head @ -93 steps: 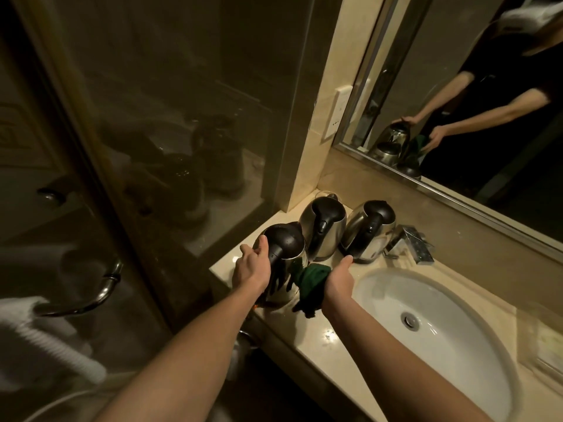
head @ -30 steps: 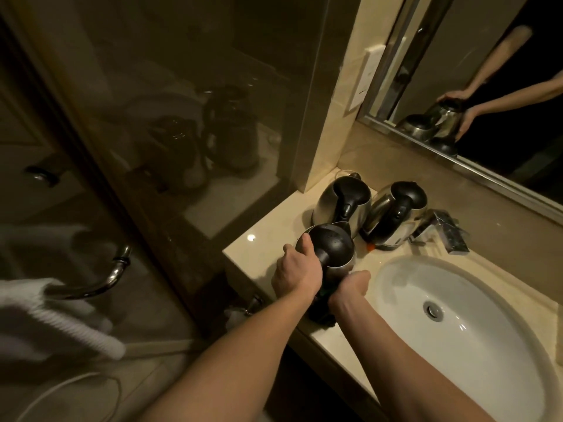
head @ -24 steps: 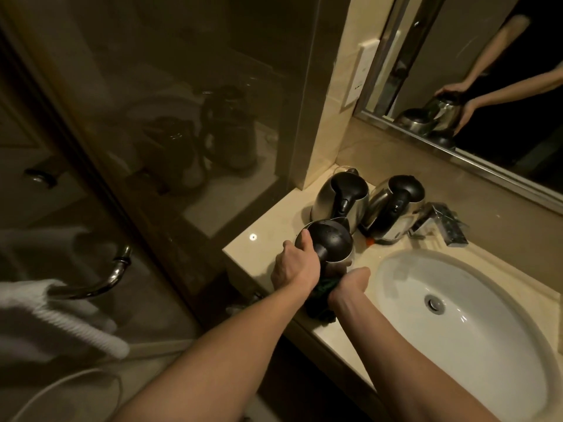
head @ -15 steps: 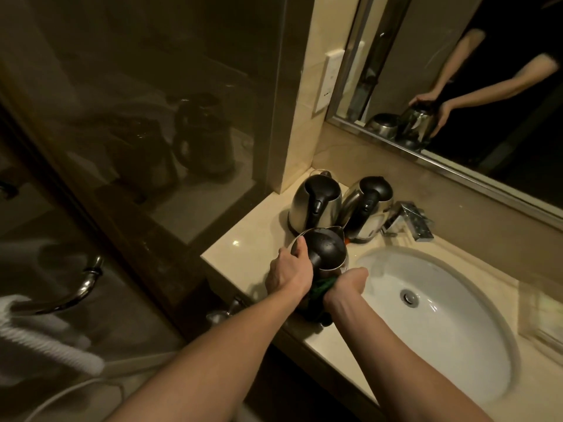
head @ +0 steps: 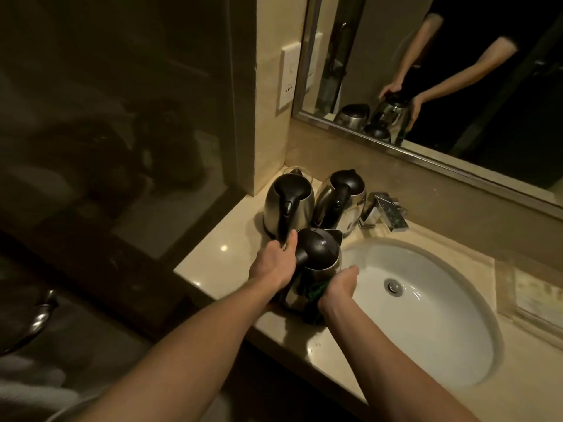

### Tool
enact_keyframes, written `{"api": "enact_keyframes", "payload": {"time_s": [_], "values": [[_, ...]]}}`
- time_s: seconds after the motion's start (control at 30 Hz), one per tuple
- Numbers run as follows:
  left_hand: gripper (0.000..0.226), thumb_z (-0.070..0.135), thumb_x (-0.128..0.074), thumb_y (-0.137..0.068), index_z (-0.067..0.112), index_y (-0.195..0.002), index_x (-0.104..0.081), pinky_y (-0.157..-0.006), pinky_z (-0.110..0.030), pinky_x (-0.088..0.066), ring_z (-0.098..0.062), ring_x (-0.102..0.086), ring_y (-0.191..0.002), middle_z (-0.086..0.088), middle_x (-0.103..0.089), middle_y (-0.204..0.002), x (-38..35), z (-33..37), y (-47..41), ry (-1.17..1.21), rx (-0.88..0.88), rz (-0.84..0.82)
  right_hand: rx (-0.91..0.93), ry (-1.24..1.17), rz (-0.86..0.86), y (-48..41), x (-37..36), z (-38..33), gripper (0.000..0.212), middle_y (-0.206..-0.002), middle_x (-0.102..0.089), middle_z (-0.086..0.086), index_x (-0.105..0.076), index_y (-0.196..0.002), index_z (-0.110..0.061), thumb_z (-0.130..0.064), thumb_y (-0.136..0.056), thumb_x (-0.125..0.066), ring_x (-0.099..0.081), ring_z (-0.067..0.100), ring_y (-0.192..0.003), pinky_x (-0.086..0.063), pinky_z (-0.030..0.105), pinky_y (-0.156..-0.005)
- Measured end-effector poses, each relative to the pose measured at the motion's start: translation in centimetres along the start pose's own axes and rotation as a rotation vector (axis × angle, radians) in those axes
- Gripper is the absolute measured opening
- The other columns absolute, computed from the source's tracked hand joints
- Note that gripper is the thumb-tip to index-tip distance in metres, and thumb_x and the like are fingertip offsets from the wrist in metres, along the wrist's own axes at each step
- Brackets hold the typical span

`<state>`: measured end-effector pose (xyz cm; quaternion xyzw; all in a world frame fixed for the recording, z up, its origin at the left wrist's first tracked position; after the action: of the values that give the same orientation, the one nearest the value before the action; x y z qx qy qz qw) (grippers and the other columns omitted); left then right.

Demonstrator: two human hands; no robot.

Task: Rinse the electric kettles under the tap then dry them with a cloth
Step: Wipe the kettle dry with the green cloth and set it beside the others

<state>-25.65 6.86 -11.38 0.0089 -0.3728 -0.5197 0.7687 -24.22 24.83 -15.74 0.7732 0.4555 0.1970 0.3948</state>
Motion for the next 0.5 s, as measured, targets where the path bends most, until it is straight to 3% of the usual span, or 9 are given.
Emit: {"api": "enact_keyframes", "payload": {"time_s": [0.17, 0.33, 0.5], "values": [[0.058, 0.070, -0.027, -0.097, 0.021, -0.081, -0.053, -0.069, -0.036, -0.045, -0.021, -0.060, -0.079, -0.004, -0.063, -0.088, 0.1, 0.3, -1.3, -0.026, -0.039, -0.002, -0.071, -0.025, -0.031, -0.9, 0.1, 1.3, 0.078, -0.138, -0.055, 0.015, -0.052, -0.140, -0.013, -0.067, -0.092, -0.024, -0.045, 0.036, -0.130, -0.031, 0.050, -0.111], [0.059, 0.071, -0.026, -0.097, 0.021, -0.080, -0.053, -0.069, -0.036, -0.044, -0.021, -0.061, -0.080, -0.004, -0.064, -0.088, 0.1, 0.4, -1.8, -0.068, -0.054, 0.009, -0.133, -0.094, -0.032, -0.4, 0.4, 1.5, 0.078, -0.145, -0.047, 0.015, -0.040, -0.149, -0.013, -0.066, -0.093, -0.027, -0.042, 0.037, -0.134, -0.031, 0.050, -0.113], [0.060, 0.072, -0.027, -0.096, 0.020, -0.080, -0.054, -0.075, -0.038, -0.048, -0.023, -0.061, -0.081, -0.005, -0.064, -0.089, 0.0, 0.4, -1.9, -0.062, -0.064, -0.010, -0.137, -0.147, -0.064, 0.6, -0.3, 0.0, 0.073, -0.140, -0.051, 0.018, -0.042, -0.145, -0.009, -0.061, -0.095, -0.033, -0.047, 0.037, -0.129, -0.035, 0.049, -0.108]]}}
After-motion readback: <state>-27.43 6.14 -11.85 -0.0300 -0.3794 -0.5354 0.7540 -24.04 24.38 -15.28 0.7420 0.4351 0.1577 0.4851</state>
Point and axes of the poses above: each hand's wrist, its own y-axis away from the middle knuckle, its own x-axis out of the back of the hand, z = x × y, the point moved 10 cm from there along -y, towards the middle knuckle
